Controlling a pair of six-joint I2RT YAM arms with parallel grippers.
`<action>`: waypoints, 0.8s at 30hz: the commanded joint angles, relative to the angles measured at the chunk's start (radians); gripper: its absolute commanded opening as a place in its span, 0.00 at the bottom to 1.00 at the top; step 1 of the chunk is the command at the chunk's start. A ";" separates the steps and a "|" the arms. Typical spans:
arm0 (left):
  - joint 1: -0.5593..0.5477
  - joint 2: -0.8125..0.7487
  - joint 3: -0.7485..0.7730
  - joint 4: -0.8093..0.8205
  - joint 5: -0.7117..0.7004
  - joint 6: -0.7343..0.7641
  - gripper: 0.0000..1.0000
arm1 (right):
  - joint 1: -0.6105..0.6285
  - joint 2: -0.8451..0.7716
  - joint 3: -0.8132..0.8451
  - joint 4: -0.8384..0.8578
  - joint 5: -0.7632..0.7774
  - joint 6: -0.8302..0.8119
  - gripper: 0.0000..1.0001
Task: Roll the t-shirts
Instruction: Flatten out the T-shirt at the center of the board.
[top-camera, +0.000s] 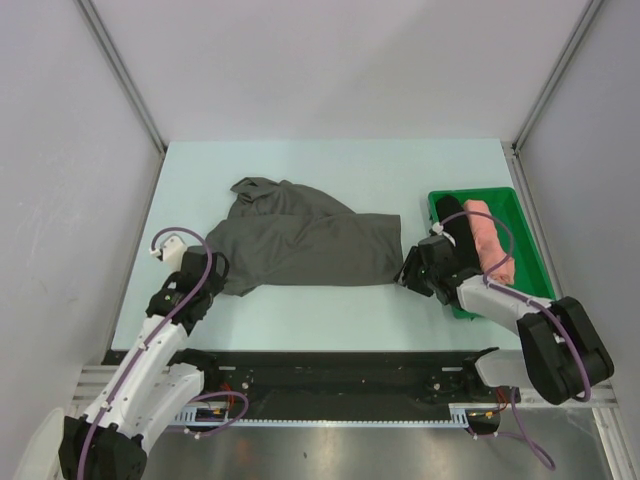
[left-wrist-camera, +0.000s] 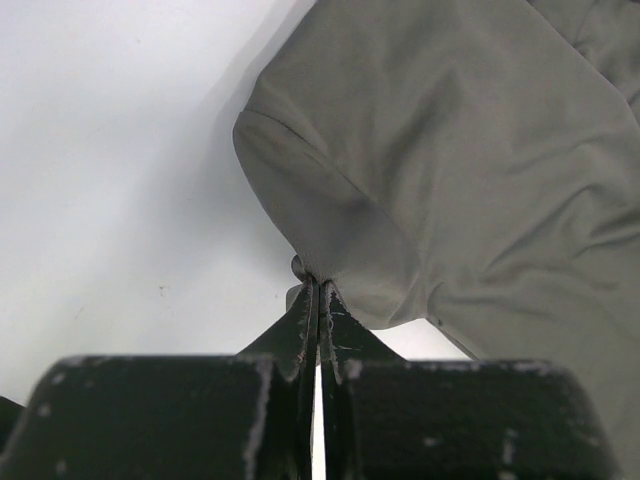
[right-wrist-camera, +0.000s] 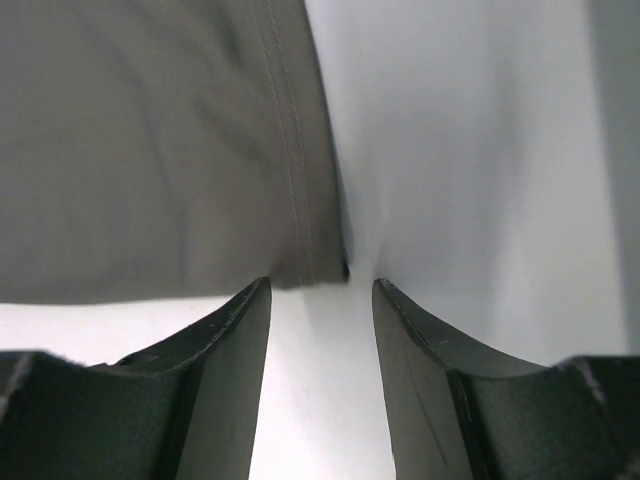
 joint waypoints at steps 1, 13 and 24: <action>0.006 0.009 0.016 0.029 -0.003 0.006 0.00 | 0.013 0.063 -0.005 0.113 0.019 0.048 0.50; 0.006 0.018 0.040 0.058 -0.008 0.061 0.00 | 0.050 0.149 0.028 0.144 0.087 -0.006 0.08; 0.006 -0.095 0.399 0.099 -0.046 0.320 0.00 | -0.050 -0.220 0.363 -0.097 0.058 -0.207 0.00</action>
